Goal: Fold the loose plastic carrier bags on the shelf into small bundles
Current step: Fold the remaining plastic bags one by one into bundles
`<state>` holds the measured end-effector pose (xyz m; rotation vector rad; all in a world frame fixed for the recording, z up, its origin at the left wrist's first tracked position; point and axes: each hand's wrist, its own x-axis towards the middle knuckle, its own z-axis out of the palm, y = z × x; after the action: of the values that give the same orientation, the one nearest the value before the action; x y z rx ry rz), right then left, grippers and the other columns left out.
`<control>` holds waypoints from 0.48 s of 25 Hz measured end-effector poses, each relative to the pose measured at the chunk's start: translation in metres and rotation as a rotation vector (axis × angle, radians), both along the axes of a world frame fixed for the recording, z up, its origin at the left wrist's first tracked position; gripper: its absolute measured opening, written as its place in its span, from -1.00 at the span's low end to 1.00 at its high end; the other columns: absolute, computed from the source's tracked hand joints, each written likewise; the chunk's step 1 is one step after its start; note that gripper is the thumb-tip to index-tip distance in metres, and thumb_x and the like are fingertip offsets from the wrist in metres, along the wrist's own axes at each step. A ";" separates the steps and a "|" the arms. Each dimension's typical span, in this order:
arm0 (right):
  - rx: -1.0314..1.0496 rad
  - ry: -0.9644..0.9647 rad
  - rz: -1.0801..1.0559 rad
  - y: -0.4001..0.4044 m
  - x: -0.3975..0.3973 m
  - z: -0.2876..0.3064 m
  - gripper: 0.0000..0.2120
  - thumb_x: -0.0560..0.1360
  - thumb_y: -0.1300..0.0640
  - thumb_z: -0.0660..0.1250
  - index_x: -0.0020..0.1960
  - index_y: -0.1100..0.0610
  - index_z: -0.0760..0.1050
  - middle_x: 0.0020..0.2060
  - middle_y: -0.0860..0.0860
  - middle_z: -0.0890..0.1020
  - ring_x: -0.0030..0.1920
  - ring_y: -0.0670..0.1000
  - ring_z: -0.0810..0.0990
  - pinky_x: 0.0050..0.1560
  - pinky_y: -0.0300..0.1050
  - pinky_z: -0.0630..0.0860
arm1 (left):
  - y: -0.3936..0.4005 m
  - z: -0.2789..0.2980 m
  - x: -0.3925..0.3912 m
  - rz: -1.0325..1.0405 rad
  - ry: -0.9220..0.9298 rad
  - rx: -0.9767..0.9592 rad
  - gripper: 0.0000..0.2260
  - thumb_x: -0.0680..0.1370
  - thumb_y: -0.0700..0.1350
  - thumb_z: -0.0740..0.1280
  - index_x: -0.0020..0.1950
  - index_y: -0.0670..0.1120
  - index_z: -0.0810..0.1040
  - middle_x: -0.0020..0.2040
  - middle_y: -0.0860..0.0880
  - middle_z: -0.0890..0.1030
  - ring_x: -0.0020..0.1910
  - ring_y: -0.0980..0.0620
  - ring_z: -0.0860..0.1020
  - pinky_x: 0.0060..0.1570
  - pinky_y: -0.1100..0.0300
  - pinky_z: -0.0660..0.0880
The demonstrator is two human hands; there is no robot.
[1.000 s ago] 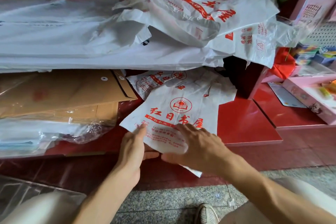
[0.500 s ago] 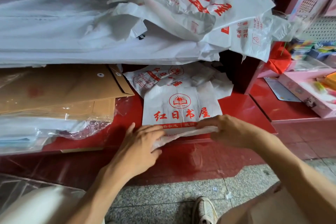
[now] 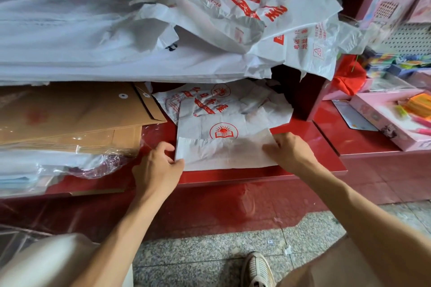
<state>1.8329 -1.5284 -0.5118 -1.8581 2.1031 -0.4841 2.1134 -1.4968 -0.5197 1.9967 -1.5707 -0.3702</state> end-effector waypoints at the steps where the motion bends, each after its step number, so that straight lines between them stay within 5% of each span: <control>1: -0.038 0.061 -0.042 0.001 0.004 0.000 -0.81 0.49 -0.02 0.33 -0.11 0.11 0.49 -0.26 0.04 0.54 -0.16 0.18 0.58 -0.29 -0.09 0.35 | -0.001 -0.005 0.001 -0.057 -0.079 -0.082 -0.70 0.46 -0.06 0.42 0.18 0.03 0.53 -0.08 0.14 0.57 0.03 -0.04 0.56 0.18 -0.05 0.45; 3: -0.204 0.184 -0.056 0.005 0.011 0.002 -0.69 0.49 -0.06 0.37 0.11 0.11 0.43 -0.03 0.05 0.54 -0.01 0.18 0.54 -0.16 -0.05 0.38 | -0.001 -0.011 -0.002 -0.295 -0.191 -0.256 -0.61 0.49 -0.07 0.40 0.31 -0.03 0.50 0.27 0.02 0.51 0.26 -0.05 0.48 0.34 -0.03 0.35; 6: -0.444 0.188 0.202 0.016 0.026 0.007 -0.53 0.46 -0.13 0.38 0.26 0.07 0.41 0.18 0.05 0.49 0.15 0.16 0.47 0.01 0.01 0.40 | 0.000 -0.014 -0.013 -0.619 -0.247 -0.127 -0.37 0.51 0.31 0.12 0.53 0.08 0.26 0.60 0.07 0.09 0.57 0.07 0.06 0.51 0.03 -0.11; 9: -0.157 0.356 0.450 0.029 0.041 0.000 -0.21 0.45 -0.41 0.11 0.55 -0.02 0.11 0.57 0.05 0.10 0.56 0.12 0.00 0.49 0.23 0.06 | -0.004 -0.021 -0.011 -0.648 -0.406 0.096 -0.15 0.38 0.51 0.00 0.59 0.13 0.01 0.61 0.14 -0.08 0.57 0.13 -0.12 0.50 -0.10 -0.21; 12: 0.087 0.499 0.502 0.030 0.032 -0.002 -0.05 0.40 -0.48 0.14 0.59 -0.04 -0.09 0.59 0.02 -0.07 0.57 0.08 -0.23 0.47 0.31 -0.32 | -0.006 -0.013 -0.005 -0.604 -0.503 0.104 -0.13 0.40 0.39 0.31 0.59 0.12 0.03 0.55 0.15 0.13 0.51 0.06 0.10 0.52 -0.11 -0.08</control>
<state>1.8647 -1.4981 -0.5142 -2.5289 1.7570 0.2068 2.1080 -1.5028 -0.5325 1.7277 -2.5233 -0.1777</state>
